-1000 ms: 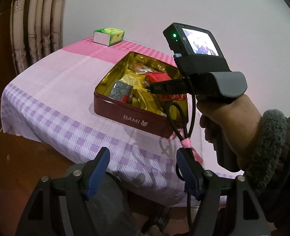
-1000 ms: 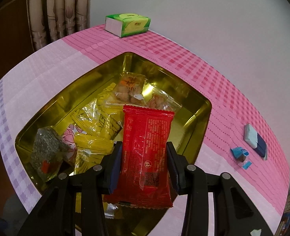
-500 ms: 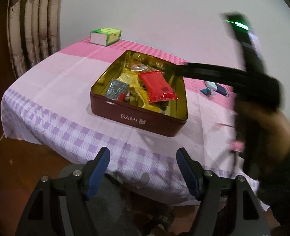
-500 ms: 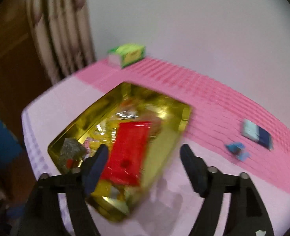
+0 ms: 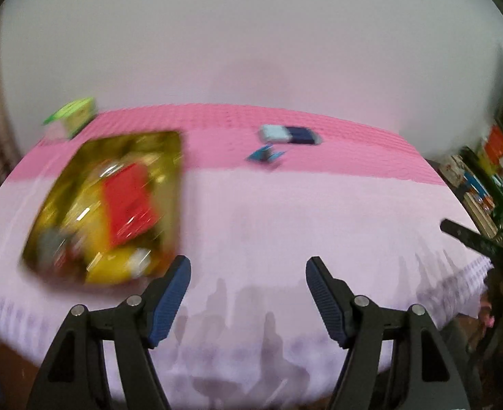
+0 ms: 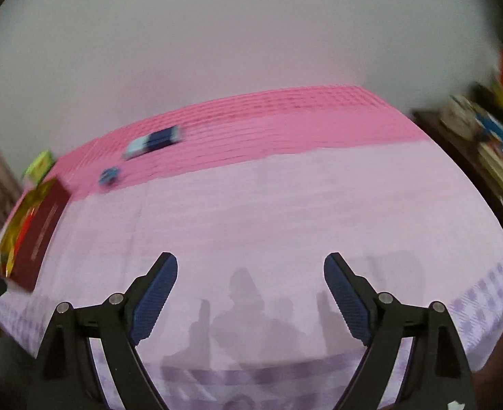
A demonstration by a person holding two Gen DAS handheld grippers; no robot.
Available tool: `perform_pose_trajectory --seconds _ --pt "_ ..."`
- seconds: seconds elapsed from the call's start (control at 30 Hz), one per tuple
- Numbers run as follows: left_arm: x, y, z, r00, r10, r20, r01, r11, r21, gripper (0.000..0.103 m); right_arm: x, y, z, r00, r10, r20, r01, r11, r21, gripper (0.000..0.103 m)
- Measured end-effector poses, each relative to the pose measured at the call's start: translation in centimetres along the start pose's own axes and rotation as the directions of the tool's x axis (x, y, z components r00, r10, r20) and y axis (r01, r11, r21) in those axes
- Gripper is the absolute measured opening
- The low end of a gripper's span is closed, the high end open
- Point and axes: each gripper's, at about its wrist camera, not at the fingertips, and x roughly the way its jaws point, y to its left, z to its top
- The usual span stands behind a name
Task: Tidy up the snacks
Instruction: 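Reach the left tool to the blue-wrapped candy and grasp it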
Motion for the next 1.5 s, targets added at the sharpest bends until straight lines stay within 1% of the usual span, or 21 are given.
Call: perform_pose_trajectory --seconds 0.07,0.1,0.17,0.27,0.37,0.4,0.43,0.47,0.53,0.63,0.73,0.8,0.93,1.1,1.13,1.17,1.2,1.3,1.4,1.5 --pt "2.3 -1.2 2.3 1.000 0.000 -0.014 0.000 1.000 0.028 0.072 0.2 -1.0 1.3 1.000 0.007 -0.012 -0.006 0.999 0.035 0.086" --pt "3.8 -1.8 3.7 1.000 0.006 -0.029 -0.005 0.999 0.034 0.071 -0.1 -1.1 1.7 1.000 0.006 0.007 -0.007 0.999 0.036 0.086" --pt "6.8 -2.3 6.5 0.998 0.014 -0.055 -0.015 1.000 -0.009 0.072 -0.8 -0.9 2.3 0.999 -0.011 0.044 0.010 1.000 0.016 0.087" --pt "10.2 -2.4 9.5 0.997 0.030 -0.078 -0.036 0.996 -0.083 0.072 -1.5 -0.6 3.1 0.998 0.001 0.059 -0.001 1.000 -0.002 0.088" --pt "14.0 -2.9 11.7 0.990 0.083 -0.117 -0.096 0.989 -0.113 0.072 -2.3 -1.5 3.6 0.997 0.027 0.073 -0.029 0.999 0.026 0.091" --pt "15.0 -3.1 12.0 0.987 0.101 -0.125 -0.115 0.987 -0.109 0.072 -2.4 -1.9 3.6 0.997 0.035 0.072 -0.037 0.999 0.029 0.092" --pt "16.5 -3.3 12.3 0.980 0.140 -0.141 -0.154 0.984 -0.094 0.072 -2.4 -2.1 3.7 0.997 0.038 0.071 -0.041 0.999 0.030 0.092" --pt "17.0 -3.4 12.4 0.975 0.159 -0.153 -0.174 0.981 -0.089 0.072 -2.3 -2.3 3.7 0.997 0.039 0.070 -0.041 0.999 0.030 0.092" --pt "19.3 -3.5 12.4 0.966 0.177 -0.187 -0.196 0.977 -0.087 0.072 -2.0 -2.7 3.7 0.997 0.040 0.060 -0.042 0.999 0.034 0.092" --pt "21.0 -3.3 12.1 0.955 0.209 -0.210 -0.230 0.970 -0.081 0.071 -1.6 -3.8 3.7 0.998 0.047 0.050 -0.051 0.996 0.074 0.092" --pt "22.0 -3.1 11.7 0.951 0.218 -0.219 -0.241 0.967 -0.086 0.071 -1.6 -4.9 3.8 0.997 0.053 0.052 -0.058 0.992 0.109 0.092" --pt "22.1 -3.1 11.6 0.955 0.215 -0.206 -0.238 0.967 -0.093 0.071 -1.6 -5.2 3.9 0.997 0.056 0.052 -0.062 0.991 0.119 0.092" --pt "22.3 -3.2 11.5 0.957 0.209 -0.203 -0.231 0.969 -0.088 0.070 -1.4 -5.4 3.8 0.997 0.061 0.047 -0.067 0.989 0.129 0.092" --pt "22.1 -3.9 11.8 0.961 0.186 -0.202 -0.204 0.976 -0.072 0.053 -1.4 -5.0 3.7 0.997 0.068 0.037 -0.071 0.991 0.113 0.092" --pt "22.1 -4.0 11.9 0.962 0.181 -0.205 -0.198 0.978 -0.069 0.046 -1.5 -4.9 3.7 0.997 0.067 0.039 -0.071 0.991 0.112 0.092" --pt "22.0 -4.1 11.9 0.963 0.176 -0.207 -0.194 0.979 -0.068 0.035 -1.6 -4.9 3.7 0.997 0.066 0.041 -0.070 0.991 0.111 0.092" --pt "22.0 -4.1 12.0 0.963 0.168 -0.210 -0.185 0.981 -0.065 0.029 -1.6 -4.8 3.7 0.997 0.066 0.042 -0.070 0.991 0.110 0.092" --pt "22.0 -4.4 12.0 0.962 0.156 -0.224 -0.170 0.985 -0.043 0.023 -1.6 -4.8 3.7 0.997 0.067 0.039 -0.070 0.991 0.110 0.092" --pt "21.9 -4.7 11.9 0.962 0.147 -0.232 -0.159 0.987 -0.036 0.020 -1.6 -4.7 3.8 0.997 0.068 0.037 -0.072 0.992 0.107 0.092" --pt "21.2 -5.4 11.8 0.964 0.149 -0.220 -0.155 0.988 -0.011 0.016 -1.7 -4.6 3.8 0.997 0.070 0.038 -0.074 0.992 0.104 0.092"
